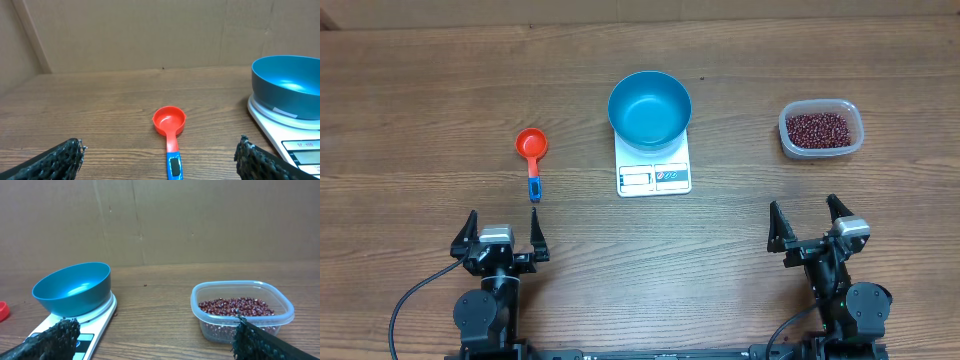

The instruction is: Scoop item into bowl and weigh 150g on scale

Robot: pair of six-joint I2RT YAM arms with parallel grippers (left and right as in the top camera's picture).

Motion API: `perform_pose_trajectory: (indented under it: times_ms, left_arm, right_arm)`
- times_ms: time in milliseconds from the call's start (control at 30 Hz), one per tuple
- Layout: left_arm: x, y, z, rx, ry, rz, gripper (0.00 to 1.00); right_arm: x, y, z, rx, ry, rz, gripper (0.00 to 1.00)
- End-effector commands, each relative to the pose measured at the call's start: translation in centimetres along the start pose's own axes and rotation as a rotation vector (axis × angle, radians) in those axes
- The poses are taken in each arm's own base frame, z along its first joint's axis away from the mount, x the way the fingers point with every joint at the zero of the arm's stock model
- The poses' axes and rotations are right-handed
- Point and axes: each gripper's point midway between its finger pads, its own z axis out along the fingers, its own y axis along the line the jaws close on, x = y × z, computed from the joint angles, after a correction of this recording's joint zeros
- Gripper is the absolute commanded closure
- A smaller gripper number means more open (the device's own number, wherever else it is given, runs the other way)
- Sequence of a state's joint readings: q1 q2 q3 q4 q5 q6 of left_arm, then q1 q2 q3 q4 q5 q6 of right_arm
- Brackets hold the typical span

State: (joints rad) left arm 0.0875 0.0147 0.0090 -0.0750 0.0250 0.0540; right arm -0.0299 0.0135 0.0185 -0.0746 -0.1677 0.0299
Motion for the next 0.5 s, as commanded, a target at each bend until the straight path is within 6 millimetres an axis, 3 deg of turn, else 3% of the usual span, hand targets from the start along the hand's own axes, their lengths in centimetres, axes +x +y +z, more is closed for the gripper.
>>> perform_pose_trajectory:
  times_ms: [0, 267, 467]
  left_arm:
    - [-0.1, 0.2, 0.0, -0.011, -0.009, -0.006, 0.00]
    - [-0.8, -0.4, -0.1, 0.027, -0.037, -0.020, 0.00]
    - [-3.7, -0.3, -0.7, 0.030, -0.098, -0.084, 0.00]
  right_arm:
    - [0.2, 0.0, 0.0, 0.002, -0.005, 0.005, 0.00]
    - [0.2, 0.0, 0.0, 0.002, -0.005, 0.005, 0.00]
    - [0.2, 0.0, 0.0, 0.002, -0.005, 0.005, 0.00]
